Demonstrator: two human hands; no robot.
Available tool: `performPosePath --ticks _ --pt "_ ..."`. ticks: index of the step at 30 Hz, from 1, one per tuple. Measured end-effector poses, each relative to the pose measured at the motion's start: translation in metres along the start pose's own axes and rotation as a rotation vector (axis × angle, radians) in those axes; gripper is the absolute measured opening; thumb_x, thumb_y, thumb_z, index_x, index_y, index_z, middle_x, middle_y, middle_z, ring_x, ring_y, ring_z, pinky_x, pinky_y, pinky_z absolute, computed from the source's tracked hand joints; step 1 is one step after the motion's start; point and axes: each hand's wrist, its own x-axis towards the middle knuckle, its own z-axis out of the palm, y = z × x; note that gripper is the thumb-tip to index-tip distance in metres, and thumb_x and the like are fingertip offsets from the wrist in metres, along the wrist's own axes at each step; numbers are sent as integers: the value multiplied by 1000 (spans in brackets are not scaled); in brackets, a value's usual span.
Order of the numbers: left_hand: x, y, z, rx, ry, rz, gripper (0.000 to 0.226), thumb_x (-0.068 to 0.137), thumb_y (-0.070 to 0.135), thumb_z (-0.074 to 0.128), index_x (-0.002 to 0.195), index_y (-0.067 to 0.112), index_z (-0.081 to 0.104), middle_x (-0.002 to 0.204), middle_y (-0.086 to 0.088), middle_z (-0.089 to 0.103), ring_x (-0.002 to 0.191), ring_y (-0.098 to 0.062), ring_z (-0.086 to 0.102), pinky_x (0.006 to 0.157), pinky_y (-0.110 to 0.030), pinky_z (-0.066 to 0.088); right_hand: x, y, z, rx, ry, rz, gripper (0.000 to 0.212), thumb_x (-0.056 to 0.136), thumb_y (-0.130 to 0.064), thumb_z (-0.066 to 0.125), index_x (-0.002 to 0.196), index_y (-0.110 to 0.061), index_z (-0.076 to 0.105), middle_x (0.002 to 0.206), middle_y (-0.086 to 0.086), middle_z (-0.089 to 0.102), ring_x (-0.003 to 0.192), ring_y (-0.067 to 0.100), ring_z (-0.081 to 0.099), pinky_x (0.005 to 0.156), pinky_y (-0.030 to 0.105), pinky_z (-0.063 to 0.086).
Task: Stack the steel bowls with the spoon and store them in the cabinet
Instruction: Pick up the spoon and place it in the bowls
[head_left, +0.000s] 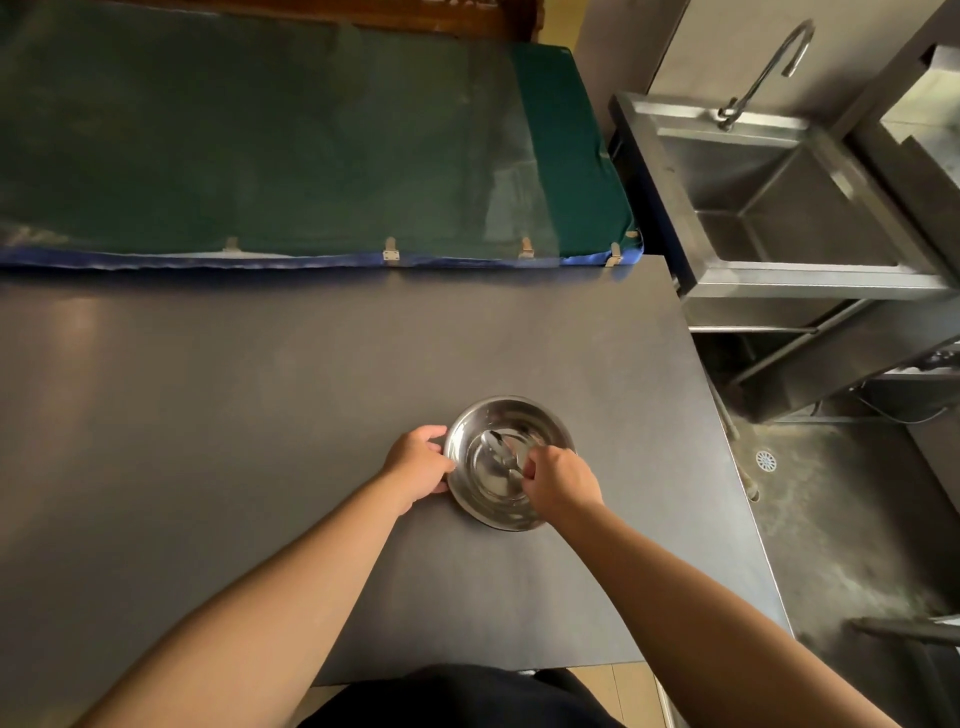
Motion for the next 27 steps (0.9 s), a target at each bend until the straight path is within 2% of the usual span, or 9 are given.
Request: performPosePath --ticks 3,6,12,16,18,20,22,25,27 --pt "1 1 0 -18 6 -10 61 85 -2 67 140 18 52 121 -11 60 99 -27 67 67 -33 61 3 -2 4 -16 -8 10 12 85 -16 58 81 -24 67 78 1 64 68 25 53 62 28 43" --pt "2 2 0 -22 14 -14 59 86 -2 68 140 17 53 124 -11 61 102 -27 67 74 -37 61 5 -2 8 -20 -15 4 12 85 -18 59 76 -26 62 73 -3 57 66 24 53 61 28 43" --pt "-1 5 2 -28 16 -13 54 87 -3 65 138 13 55 102 1 62 94 -24 67 71 -34 59 8 -2 11 -37 -29 -7 11 85 -19 58 78 -25 63 73 -3 55 66 25 52 62 28 42" --pt "-2 6 1 11 24 0 54 87 1 66 138 14 55 119 -6 63 97 -23 67 79 -38 60 9 0 12 -48 -41 -24 10 86 -18 57 82 -24 63 75 -3 57 68 25 54 62 28 43" --pt "-1 5 1 22 28 5 53 86 3 67 137 14 56 116 -5 63 92 -19 67 77 -36 61 9 1 11 -44 -44 -28 9 87 -19 57 82 -24 62 75 -3 57 68 25 54 62 28 42" --pt "-1 6 1 25 28 9 53 87 5 67 137 15 56 109 -1 63 85 -13 66 68 -31 60 9 1 8 -28 -43 -38 9 87 -21 59 80 -25 59 75 -2 58 70 26 56 62 29 43" --pt "0 7 1 30 29 4 53 87 7 67 137 15 56 110 -1 62 85 -11 64 66 -30 59 10 2 3 -4 -31 -37 3 87 -24 62 87 -23 64 82 1 65 75 27 61 63 29 47" --pt "0 9 1 48 35 -16 52 87 12 68 137 18 56 111 1 63 91 -12 63 71 -35 61 13 9 -11 51 6 -12 22 84 -28 66 105 -23 69 97 2 70 79 25 61 65 27 43" --pt "-2 11 1 60 37 -25 52 87 17 69 137 20 56 113 1 63 93 -10 61 63 -30 60 17 15 -21 86 36 -13 29 85 -27 68 113 -22 69 105 4 69 89 28 65 68 29 46"
